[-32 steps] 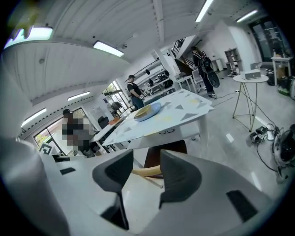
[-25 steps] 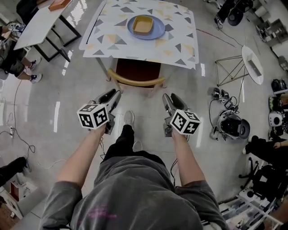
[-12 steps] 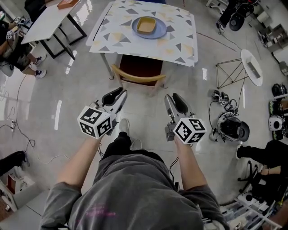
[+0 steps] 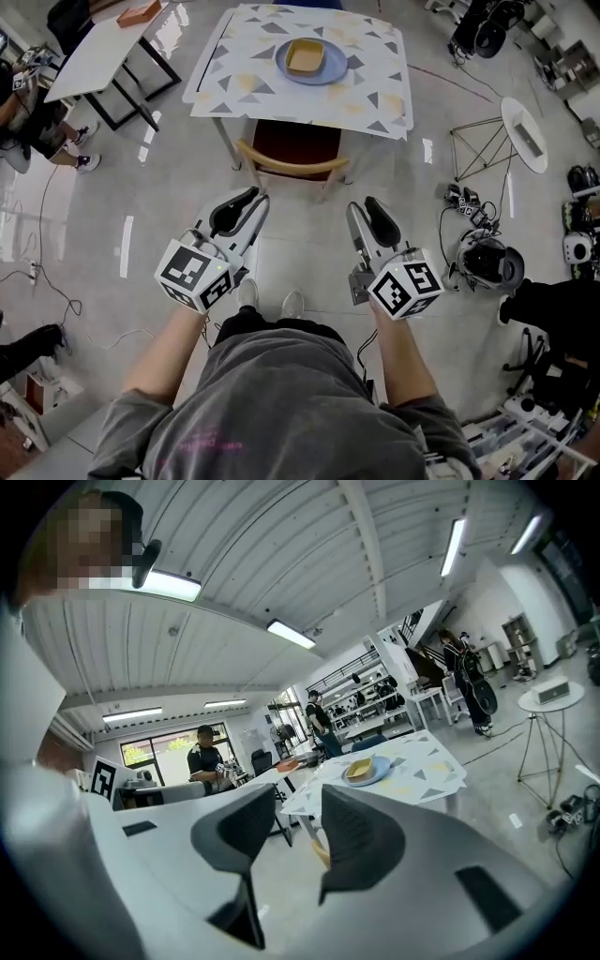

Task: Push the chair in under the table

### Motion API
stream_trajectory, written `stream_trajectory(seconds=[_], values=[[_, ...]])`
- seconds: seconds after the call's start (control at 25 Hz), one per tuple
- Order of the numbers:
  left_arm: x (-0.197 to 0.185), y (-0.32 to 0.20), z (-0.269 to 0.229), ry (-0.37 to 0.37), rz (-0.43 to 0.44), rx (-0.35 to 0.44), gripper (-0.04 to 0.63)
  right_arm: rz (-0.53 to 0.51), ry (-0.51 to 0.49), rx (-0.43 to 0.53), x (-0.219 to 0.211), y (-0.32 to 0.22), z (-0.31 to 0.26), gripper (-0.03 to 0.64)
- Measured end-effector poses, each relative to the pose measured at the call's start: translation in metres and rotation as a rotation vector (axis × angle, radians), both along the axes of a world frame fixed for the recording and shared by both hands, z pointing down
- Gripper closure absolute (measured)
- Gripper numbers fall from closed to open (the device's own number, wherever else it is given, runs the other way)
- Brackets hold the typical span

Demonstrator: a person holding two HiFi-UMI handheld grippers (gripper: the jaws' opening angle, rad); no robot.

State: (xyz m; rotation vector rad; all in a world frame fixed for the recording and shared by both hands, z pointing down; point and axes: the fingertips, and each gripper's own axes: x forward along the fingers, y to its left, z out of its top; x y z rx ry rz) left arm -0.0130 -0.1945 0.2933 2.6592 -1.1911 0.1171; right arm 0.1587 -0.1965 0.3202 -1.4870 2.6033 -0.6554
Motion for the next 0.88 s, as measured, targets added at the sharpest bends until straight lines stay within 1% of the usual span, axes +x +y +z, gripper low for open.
stream_trajectory(seconds=[0.2,0.44,0.48,0.68,0.88], values=[[-0.02,0.001,-0.019,0.017,0.016,0.04,0.522,0.044,0.023,0.03,-0.011,0.009,-0.02,0.457],[-0.056,0.007,-0.03,-0.033,0.063,0.072,0.52,0.112,0.05,0.035,-0.036,0.027,-0.037,0.461],[-0.062,0.008,-0.031,-0.032,0.068,0.075,0.52,0.121,0.052,0.038,-0.04,0.03,-0.039,0.472],[-0.083,0.014,-0.033,-0.017,0.092,0.079,0.52,0.146,0.062,0.048,-0.06,0.043,-0.046,0.472],[-0.093,0.019,-0.038,-0.008,0.11,0.09,0.523,0.158,0.067,0.054,-0.076,0.05,-0.052,0.473]])
